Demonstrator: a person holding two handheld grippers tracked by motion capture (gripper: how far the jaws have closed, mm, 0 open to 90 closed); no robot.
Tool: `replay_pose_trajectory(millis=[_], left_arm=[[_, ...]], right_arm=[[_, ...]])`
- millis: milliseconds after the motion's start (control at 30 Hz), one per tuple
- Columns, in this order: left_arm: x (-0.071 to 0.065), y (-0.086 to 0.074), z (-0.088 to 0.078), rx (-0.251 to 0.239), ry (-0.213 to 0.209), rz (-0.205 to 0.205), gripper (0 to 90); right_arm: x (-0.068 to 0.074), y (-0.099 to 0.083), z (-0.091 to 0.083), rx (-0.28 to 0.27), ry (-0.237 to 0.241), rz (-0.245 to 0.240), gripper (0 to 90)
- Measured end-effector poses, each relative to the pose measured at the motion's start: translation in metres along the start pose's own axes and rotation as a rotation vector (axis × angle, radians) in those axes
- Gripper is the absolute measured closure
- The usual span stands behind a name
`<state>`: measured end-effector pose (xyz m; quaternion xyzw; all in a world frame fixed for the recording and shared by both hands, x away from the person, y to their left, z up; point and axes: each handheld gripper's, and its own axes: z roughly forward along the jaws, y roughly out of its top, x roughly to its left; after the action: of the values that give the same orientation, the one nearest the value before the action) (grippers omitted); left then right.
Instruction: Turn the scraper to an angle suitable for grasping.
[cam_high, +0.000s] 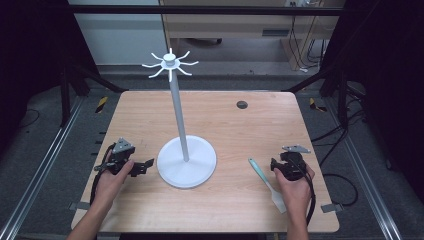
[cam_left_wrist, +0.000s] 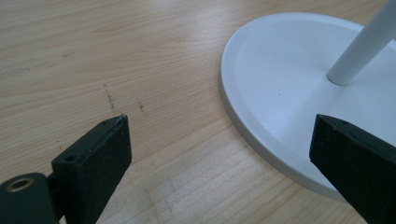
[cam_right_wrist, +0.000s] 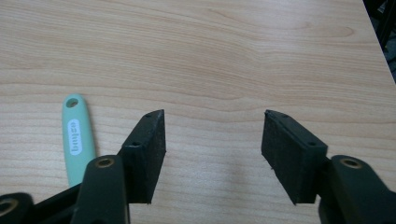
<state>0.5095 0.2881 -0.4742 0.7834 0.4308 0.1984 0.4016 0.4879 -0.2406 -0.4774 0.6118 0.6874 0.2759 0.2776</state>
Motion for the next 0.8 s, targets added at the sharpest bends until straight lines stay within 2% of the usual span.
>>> replay_pose_trajectory(millis=[367, 500, 600, 633, 700, 733, 800], left_arm=[[0.0, 0.0, 0.0, 0.002, -0.001, 0.0, 5.3], [0.0, 0.0, 0.0, 0.002, 0.0, -0.002, 5.3], [0.0, 0.0, 0.0, 0.002, -0.001, -0.002, 5.3], [0.0, 0.0, 0.0, 0.002, -0.001, 0.0, 5.3], [0.0, 0.0, 0.0, 0.003, -0.002, 0.002, 5.3], [-0.001, 0.0, 0.0, 0.003, -0.002, 0.001, 5.3], [0.0, 0.0, 0.0, 0.008, -0.001, 0.003, 5.4]], right_arm=[[0.014, 0.004, 0.001, 0.018, 0.022, -0.05, 54.7], [0.018, 0.004, 0.0, 0.022, 0.032, -0.058, 55.8], [0.022, 0.005, -0.001, 0.025, 0.046, -0.074, 61.8], [0.025, 0.005, -0.001, 0.027, 0.056, -0.088, 66.4], [0.026, 0.005, -0.001, 0.031, 0.062, -0.097, 68.1], [0.03, 0.006, 0.0, 0.037, 0.069, -0.119, 72.7], [0.032, 0.006, 0.0, 0.039, 0.074, -0.127, 74.6]])
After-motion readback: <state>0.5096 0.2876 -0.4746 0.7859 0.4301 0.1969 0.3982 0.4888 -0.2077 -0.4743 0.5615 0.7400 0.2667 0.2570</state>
